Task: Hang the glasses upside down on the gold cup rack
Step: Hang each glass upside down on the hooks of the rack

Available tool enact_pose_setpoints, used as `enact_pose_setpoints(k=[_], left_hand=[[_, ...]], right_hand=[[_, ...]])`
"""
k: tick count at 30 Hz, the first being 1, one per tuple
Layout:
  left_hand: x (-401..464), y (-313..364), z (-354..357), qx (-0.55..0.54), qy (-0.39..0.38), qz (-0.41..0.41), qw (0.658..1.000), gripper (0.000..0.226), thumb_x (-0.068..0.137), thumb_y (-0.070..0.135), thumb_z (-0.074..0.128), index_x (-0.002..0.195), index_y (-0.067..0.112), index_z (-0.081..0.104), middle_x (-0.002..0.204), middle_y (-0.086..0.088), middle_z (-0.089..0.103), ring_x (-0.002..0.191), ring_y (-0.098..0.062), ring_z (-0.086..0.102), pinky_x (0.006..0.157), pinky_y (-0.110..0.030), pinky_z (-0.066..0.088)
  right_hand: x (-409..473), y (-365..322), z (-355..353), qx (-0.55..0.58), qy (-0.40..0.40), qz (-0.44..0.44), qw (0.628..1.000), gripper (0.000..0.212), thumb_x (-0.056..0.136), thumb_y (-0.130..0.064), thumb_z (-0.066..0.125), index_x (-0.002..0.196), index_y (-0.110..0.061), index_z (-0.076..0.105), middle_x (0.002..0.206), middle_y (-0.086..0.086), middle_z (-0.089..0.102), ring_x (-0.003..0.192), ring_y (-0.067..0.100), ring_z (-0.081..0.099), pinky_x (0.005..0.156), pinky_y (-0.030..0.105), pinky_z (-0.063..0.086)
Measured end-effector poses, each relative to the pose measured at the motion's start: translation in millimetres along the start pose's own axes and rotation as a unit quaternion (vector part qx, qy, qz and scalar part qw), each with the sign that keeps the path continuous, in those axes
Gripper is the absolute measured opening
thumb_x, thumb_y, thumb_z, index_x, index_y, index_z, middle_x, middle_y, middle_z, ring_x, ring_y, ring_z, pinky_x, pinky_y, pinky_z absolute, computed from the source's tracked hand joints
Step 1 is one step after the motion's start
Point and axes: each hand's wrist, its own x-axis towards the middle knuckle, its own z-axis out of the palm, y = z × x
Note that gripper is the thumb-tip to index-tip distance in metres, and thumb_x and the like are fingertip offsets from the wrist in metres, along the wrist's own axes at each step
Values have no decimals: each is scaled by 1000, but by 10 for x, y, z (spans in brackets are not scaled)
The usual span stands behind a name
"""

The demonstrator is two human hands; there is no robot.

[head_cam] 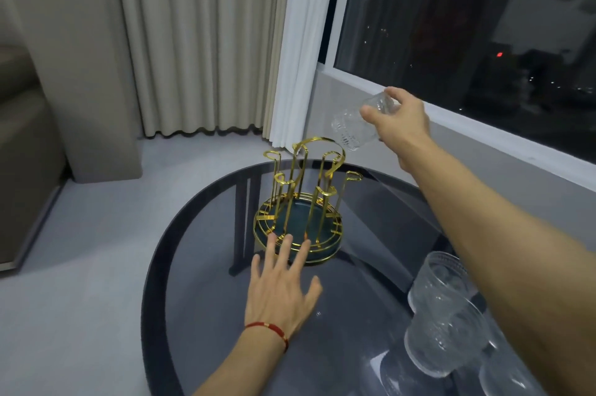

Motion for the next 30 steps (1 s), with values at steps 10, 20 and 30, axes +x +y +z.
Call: enact_pose_setpoints(k=[10, 20, 30], left_hand=[[43, -26, 54, -10, 23, 1, 1000, 71, 93, 65, 27, 159, 43, 14, 169, -1, 20, 156, -27, -6, 123, -57, 14], [59, -44, 114, 27, 30, 9, 999, 73, 83, 65, 48, 150, 39, 41, 151, -3, 55, 147, -33, 36, 105, -60, 44], [67, -54, 144, 13, 54, 5, 998, 71, 88, 65, 40, 154, 42, 31, 160, -3, 43, 153, -32, 21, 114, -61, 33]], right_hand=[[450, -176, 849, -46, -184, -21, 982, 73, 86, -24, 82, 152, -23, 51, 157, 8, 52, 139, 30, 54, 107, 50, 54], [496, -148, 1188, -205, -370, 56, 904, 44, 75, -13, 90, 114, -21, 70, 109, 1, 61, 102, 26, 60, 72, 37, 60], [474, -146, 1195, -221, -409, 48, 884, 42, 95, -20, 71, 136, -22, 66, 137, 6, 62, 126, 28, 57, 89, 37, 51]])
